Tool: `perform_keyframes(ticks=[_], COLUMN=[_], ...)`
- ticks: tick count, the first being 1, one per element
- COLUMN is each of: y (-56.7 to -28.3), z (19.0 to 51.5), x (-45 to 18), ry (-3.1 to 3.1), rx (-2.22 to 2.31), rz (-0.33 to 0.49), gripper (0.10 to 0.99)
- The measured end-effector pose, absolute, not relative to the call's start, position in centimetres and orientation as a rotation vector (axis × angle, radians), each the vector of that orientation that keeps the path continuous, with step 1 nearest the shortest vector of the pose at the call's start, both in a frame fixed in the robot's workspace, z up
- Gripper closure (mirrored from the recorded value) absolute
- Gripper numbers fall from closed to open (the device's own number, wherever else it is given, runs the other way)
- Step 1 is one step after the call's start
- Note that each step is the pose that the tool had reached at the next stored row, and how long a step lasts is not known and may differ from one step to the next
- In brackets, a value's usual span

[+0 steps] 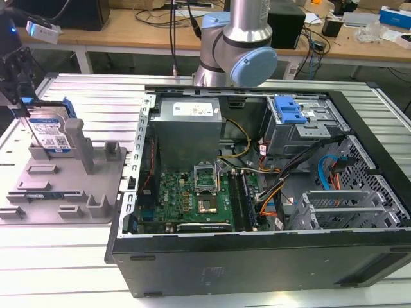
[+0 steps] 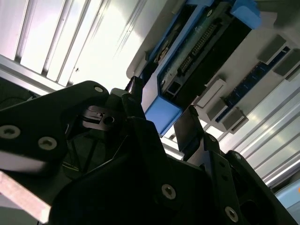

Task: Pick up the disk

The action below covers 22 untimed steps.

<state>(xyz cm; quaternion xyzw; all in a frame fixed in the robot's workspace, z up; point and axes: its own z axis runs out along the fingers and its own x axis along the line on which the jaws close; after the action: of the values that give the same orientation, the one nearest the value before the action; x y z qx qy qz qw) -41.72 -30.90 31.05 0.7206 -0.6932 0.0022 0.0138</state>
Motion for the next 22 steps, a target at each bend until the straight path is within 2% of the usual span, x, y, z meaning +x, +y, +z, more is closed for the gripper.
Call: perform_keyframes(ticks=[22], y=[-31.25], z=[30.61], x=[-41.38], ry=[-2.160], rx=[2.243], rz=[0.007], gripper=[0.545])
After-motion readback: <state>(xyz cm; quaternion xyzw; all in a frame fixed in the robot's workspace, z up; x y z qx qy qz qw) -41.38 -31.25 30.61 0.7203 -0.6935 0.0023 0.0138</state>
